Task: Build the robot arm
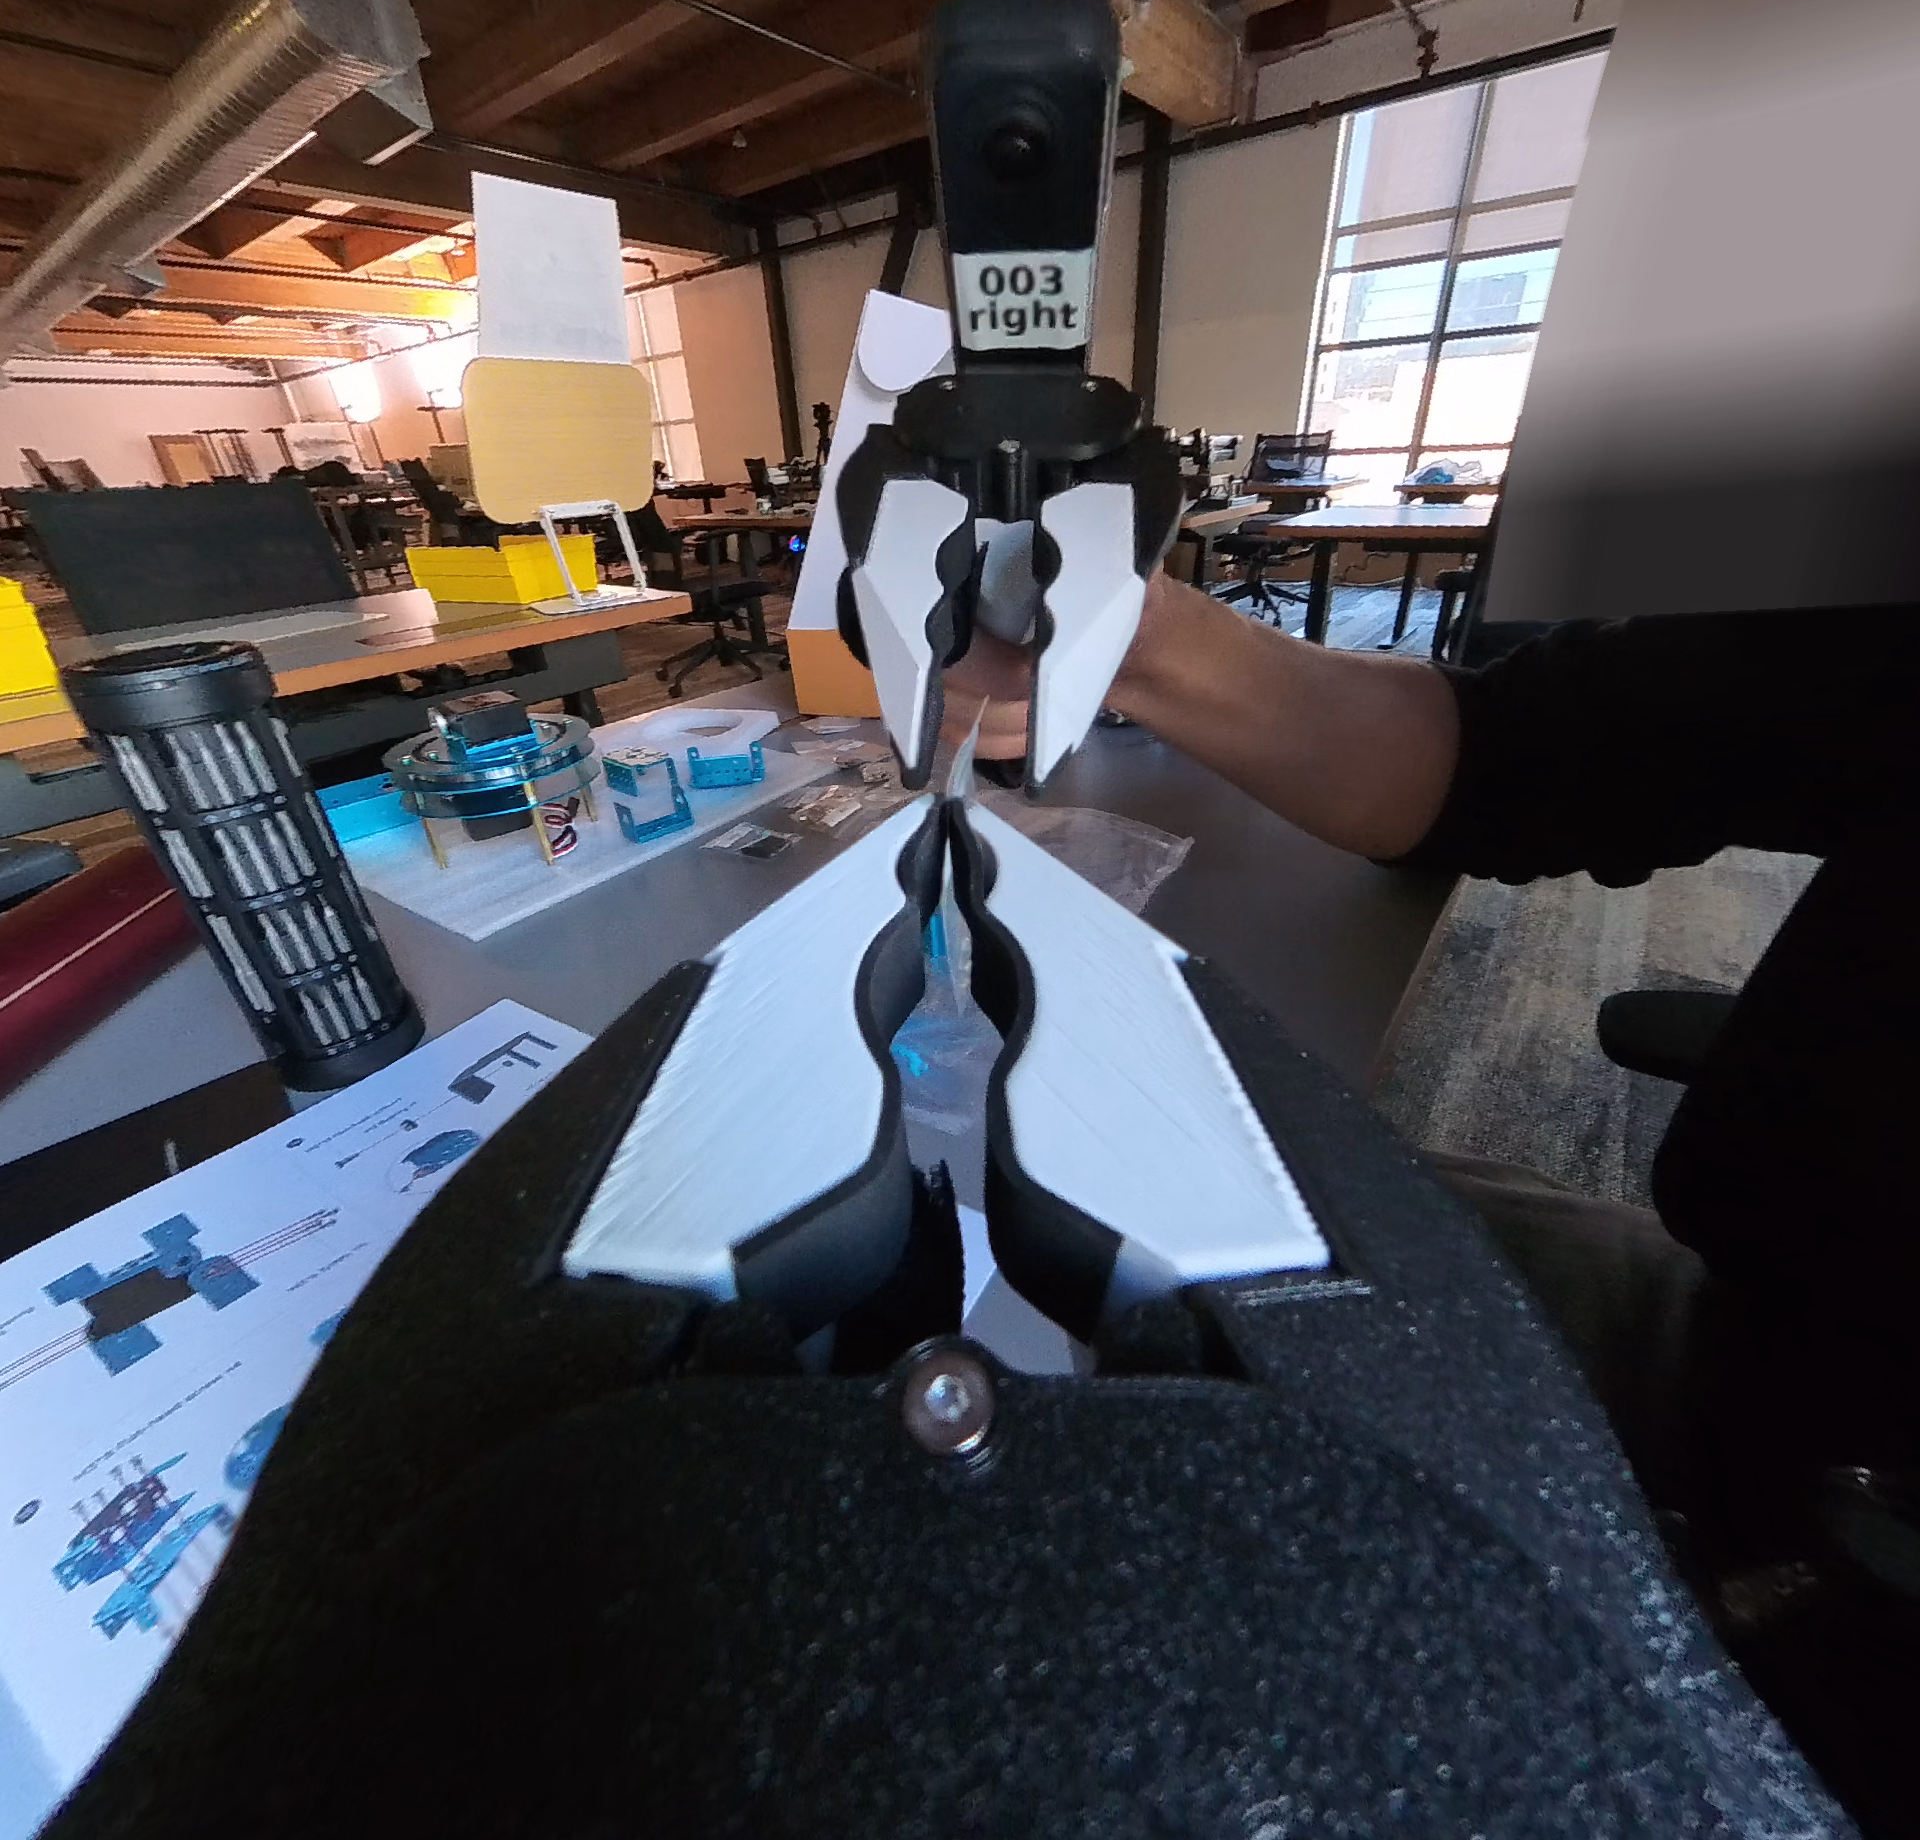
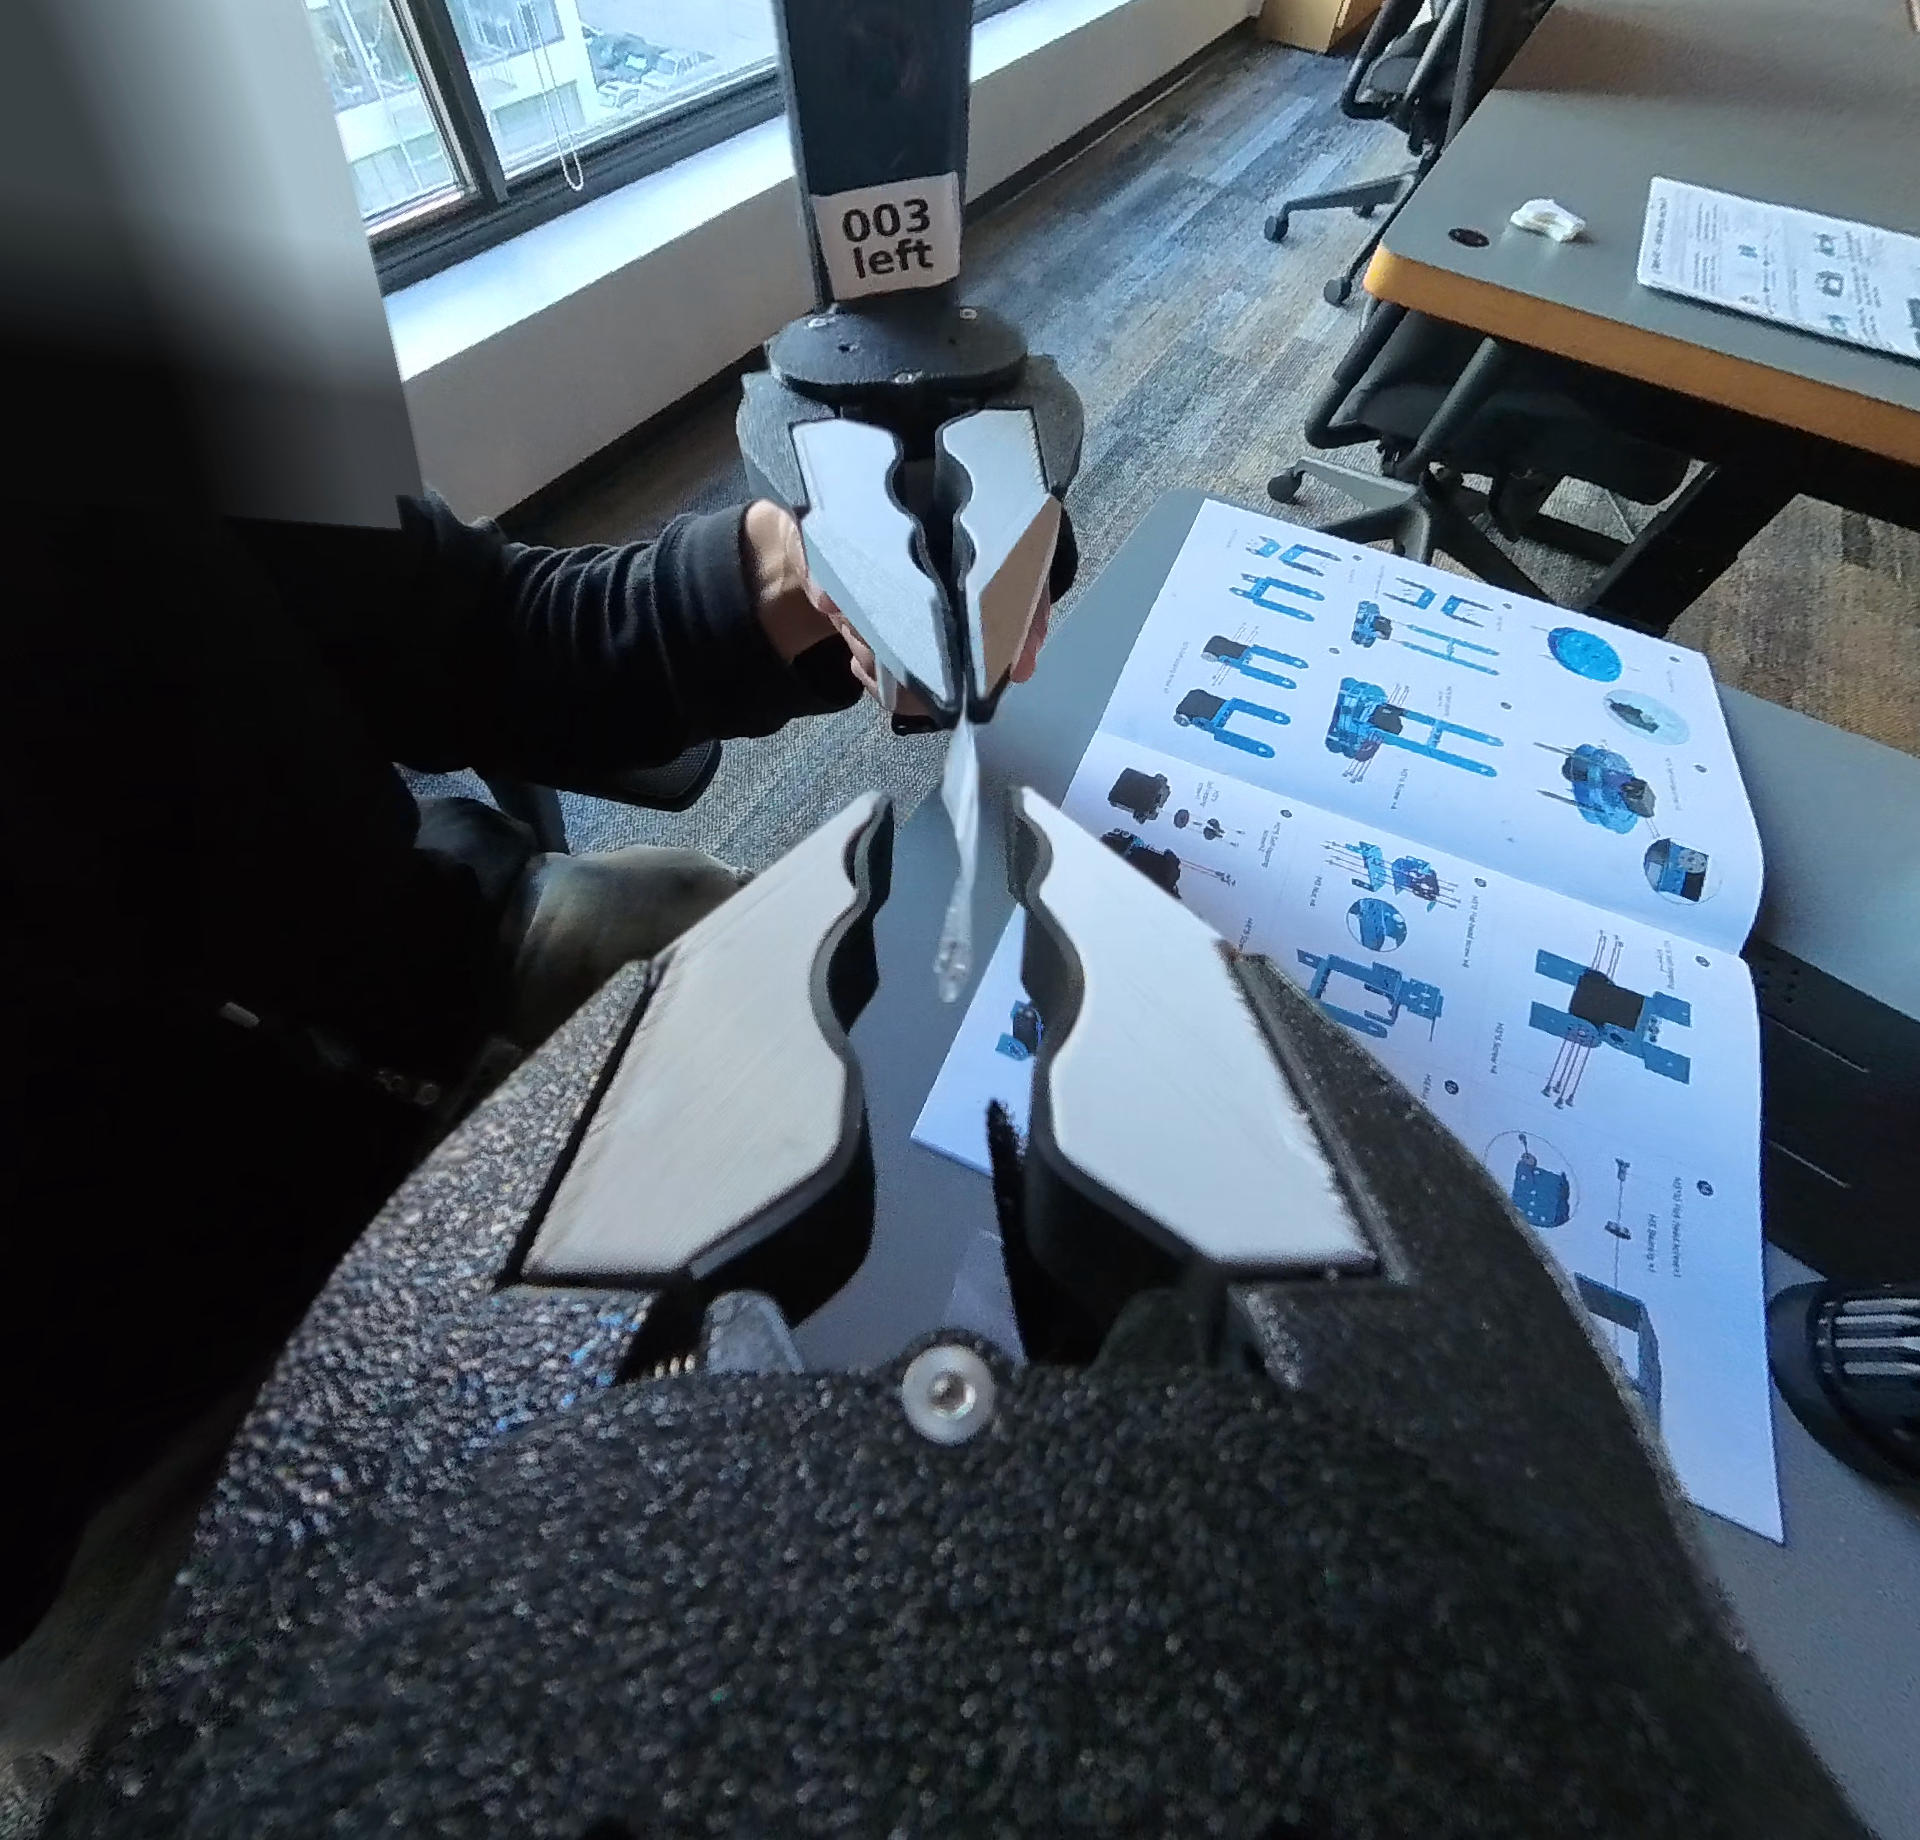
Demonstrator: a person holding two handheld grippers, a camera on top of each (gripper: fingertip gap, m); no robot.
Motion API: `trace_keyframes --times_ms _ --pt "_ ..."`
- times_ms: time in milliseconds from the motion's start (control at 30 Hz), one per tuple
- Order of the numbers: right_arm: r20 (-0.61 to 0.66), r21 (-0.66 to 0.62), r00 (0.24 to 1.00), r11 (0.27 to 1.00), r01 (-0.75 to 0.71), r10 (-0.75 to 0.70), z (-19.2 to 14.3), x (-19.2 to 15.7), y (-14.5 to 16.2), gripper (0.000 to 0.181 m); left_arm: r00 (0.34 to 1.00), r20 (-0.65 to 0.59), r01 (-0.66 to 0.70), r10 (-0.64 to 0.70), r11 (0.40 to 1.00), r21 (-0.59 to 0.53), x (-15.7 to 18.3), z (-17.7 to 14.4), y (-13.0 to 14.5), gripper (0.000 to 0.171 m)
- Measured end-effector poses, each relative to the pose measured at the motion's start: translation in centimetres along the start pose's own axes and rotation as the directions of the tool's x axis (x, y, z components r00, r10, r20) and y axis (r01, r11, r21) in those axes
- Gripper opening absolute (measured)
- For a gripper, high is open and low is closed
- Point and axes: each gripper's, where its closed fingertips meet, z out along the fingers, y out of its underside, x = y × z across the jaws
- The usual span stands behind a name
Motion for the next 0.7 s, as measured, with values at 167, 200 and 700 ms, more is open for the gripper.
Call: trace_keyframes --times_ms 167,200,700 --pt "-0.098 0.001 0.993 0.998 0.059 -0.058 0.4 1.0 -0.3 0.000 0.998 0.038 0.045 -0.046 0.998 0.036 -1.2 -0.3 -0.3 0.000" --pt "-0.172 -0.002 0.982 0.997 0.079 -0.078 0.4 1.9 -0.4 0.000 0.994 0.081 0.068 -0.071 0.997 0.042 -2.1 -0.3 -0.3 0.000" --pt "-0.601 -0.141 0.715 0.928 0.345 -0.357 0.4 4.9 -2.4 0.000 0.911 0.300 0.240 -0.283 0.955 0.172 -6.0 0.2 -1.5 0.000"
